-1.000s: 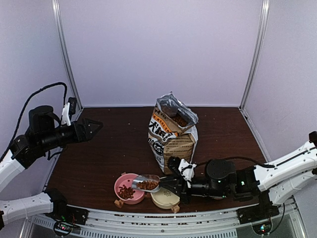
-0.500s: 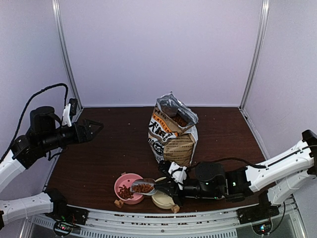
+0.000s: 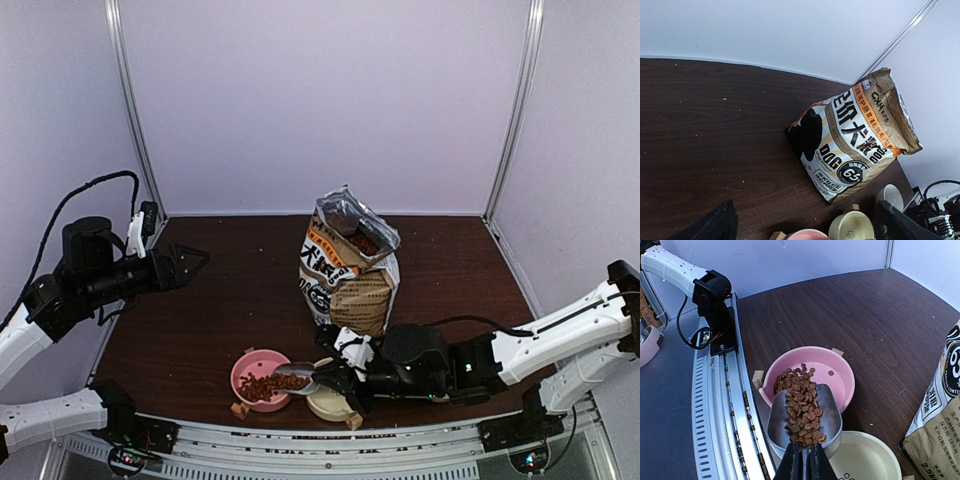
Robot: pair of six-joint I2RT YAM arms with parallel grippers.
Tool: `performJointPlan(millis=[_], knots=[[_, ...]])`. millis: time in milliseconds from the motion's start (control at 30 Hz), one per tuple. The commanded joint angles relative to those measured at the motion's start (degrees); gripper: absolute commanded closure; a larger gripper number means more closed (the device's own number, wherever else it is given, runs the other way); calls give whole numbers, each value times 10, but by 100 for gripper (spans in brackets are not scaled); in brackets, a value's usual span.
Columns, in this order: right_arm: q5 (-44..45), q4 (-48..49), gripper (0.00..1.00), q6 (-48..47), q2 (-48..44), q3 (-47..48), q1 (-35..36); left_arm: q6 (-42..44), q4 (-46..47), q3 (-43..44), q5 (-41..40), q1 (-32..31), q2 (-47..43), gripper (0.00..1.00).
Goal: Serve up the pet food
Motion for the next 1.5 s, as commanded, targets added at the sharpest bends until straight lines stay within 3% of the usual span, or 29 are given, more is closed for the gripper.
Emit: performJointPlan(millis=[0,500,867,1467], knots=[[1,-10,100,2,2,23,-7,4,17,-2,0,3,-5,2],[-8,-68,100,-16,-2,50,-19,5,14,1,3,3,0,2],[-25,-167,100,-31,-19,90,-27,5,0,11,6,3,1,2],[-38,-352,100,-92,33,240,-32,21,-22,28,17,3,6,2]])
